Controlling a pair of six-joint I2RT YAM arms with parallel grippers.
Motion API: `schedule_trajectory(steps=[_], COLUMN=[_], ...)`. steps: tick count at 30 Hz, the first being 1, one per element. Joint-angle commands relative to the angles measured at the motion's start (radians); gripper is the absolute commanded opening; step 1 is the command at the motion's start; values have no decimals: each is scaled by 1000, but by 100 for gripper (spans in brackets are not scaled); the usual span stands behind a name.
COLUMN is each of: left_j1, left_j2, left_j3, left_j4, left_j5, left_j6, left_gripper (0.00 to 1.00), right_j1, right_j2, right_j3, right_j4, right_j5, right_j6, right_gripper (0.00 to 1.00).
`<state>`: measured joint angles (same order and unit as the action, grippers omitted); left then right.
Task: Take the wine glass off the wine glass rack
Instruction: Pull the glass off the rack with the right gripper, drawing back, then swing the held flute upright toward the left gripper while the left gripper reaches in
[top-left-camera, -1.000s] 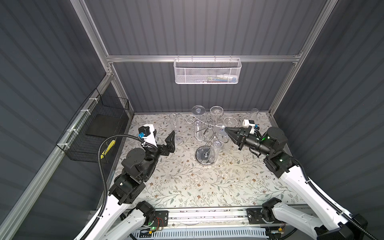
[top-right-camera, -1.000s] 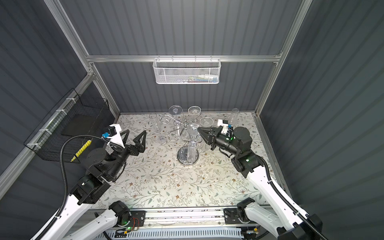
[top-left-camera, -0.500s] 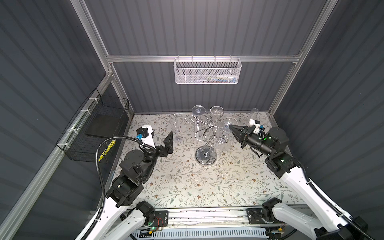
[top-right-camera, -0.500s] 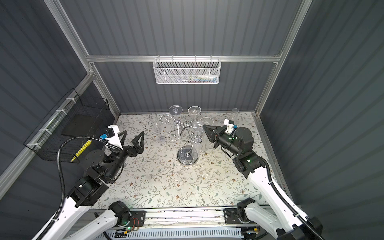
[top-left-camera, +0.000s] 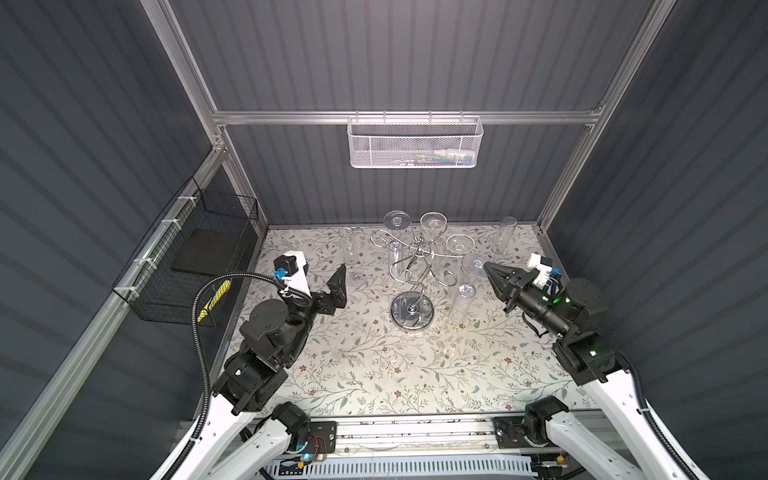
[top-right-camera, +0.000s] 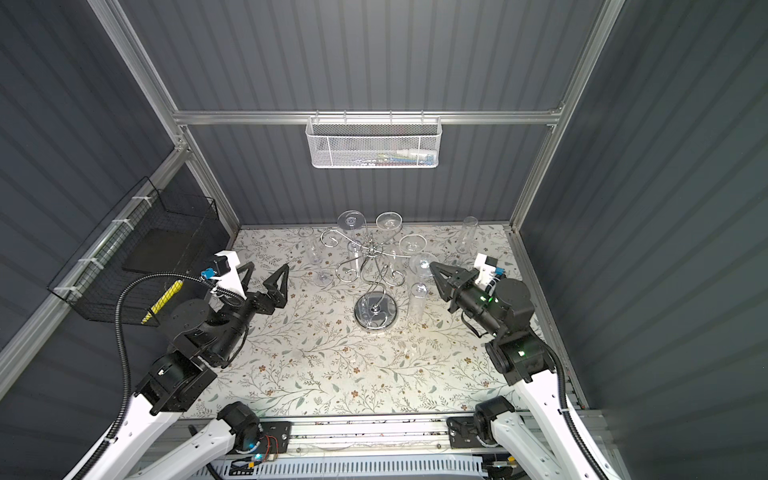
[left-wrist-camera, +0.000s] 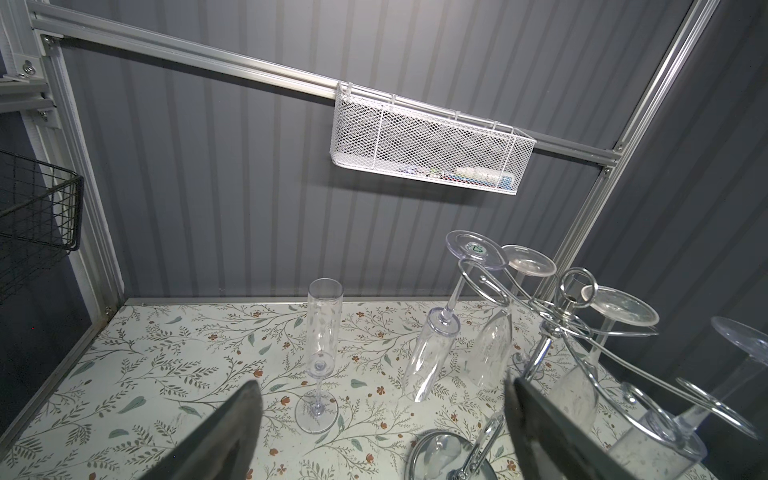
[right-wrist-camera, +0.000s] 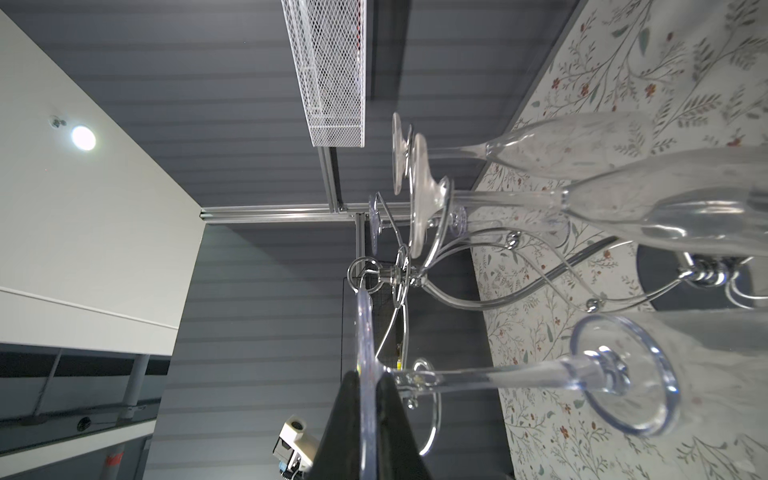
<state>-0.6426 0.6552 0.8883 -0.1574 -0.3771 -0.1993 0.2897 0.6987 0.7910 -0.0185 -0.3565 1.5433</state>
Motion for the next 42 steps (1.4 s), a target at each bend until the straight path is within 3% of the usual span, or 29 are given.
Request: schedule_trajectory(steps=[1,4,8,13,21,25,31,37,42], left_j1=[-6,-6,-6,-6,-6,-5,-5,-6,-6], left_j2=[4,13,27,63,113,131,191,295,359], left_j3=[27,40,66,114,165,195,252,351,374], left_j4=[3,2,1,-2,1,11,13,16,138], left_j5=[6,16,34,83,167,227,398,665,886], left_j6=[-1,-5,-11,-19,-16,-26,-84,-146,-297], left_gripper=[93,93,93,93,93,94,95,95,94], right_j1=[-35,-57,-63,-63,-63,-59,4,130,189], right_j2=[-57,-98,-122,-127,-80,-42,3,43,76], right_j3=[-20,6,113,199,259,279,302,320,316], right_j4=[-46,-106,-198,-197,-87,-18,64,73,72], right_j5=[55,92,168,193,33,-102,-217,-272,-462], right_j6=[-57,-171,-465,-728,-960,-1057,-1239,-1512,-1733], right_gripper=[0,0,0,0,0,0,0,0,0])
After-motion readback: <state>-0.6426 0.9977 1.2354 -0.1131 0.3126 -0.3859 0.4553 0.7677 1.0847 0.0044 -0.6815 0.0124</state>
